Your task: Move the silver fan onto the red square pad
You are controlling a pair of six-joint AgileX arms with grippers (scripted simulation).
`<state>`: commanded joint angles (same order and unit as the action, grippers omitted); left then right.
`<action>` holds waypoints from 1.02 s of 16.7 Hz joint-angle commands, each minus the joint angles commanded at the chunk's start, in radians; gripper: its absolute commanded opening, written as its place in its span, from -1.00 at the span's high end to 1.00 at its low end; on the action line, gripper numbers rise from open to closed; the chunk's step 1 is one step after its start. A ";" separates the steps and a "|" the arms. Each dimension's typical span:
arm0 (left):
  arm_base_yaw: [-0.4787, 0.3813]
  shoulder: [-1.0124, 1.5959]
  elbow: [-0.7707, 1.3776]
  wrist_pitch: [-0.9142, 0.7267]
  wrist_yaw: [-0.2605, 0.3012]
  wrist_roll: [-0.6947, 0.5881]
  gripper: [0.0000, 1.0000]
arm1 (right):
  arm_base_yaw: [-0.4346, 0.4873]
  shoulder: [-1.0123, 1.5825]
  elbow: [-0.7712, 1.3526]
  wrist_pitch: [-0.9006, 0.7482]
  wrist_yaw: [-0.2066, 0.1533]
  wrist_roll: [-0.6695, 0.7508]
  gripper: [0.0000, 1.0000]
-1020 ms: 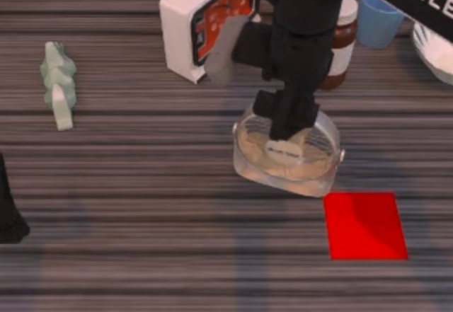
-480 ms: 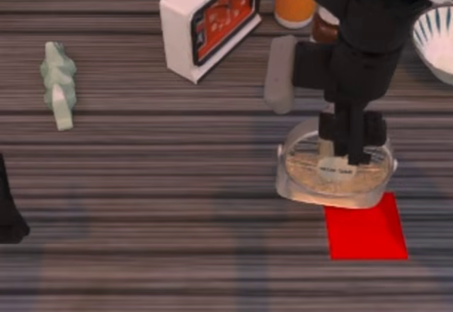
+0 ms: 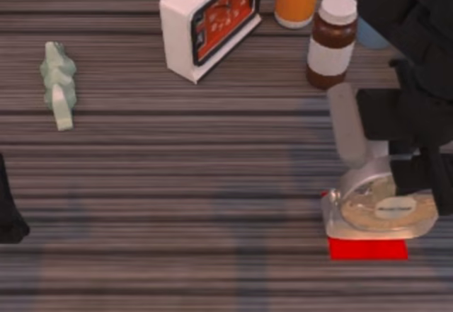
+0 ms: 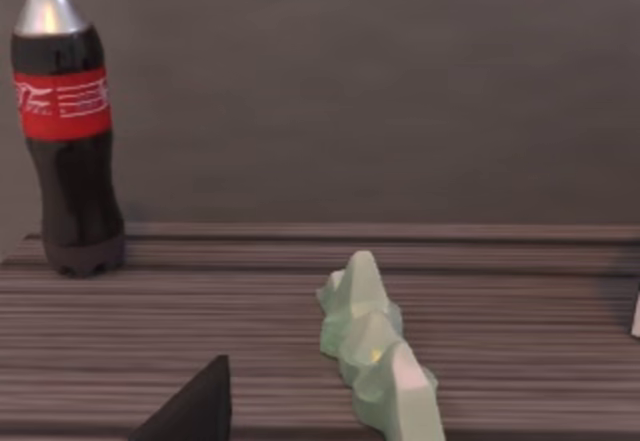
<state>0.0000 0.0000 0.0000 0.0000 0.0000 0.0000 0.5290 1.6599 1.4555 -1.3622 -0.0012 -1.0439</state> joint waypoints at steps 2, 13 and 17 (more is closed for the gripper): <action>0.000 0.000 0.000 0.000 0.000 0.000 -1.00 | -0.001 -0.002 -0.003 0.001 0.000 -0.002 1.00; 0.000 0.000 0.000 0.000 0.000 0.000 -1.00 | -0.005 0.013 -0.123 0.137 0.000 -0.007 1.00; 0.000 0.000 0.000 0.000 0.000 0.000 -1.00 | -0.005 0.013 -0.123 0.137 0.000 -0.007 0.70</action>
<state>0.0000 0.0000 0.0000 0.0000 0.0000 0.0000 0.5235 1.6732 1.3323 -1.2252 -0.0012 -1.0509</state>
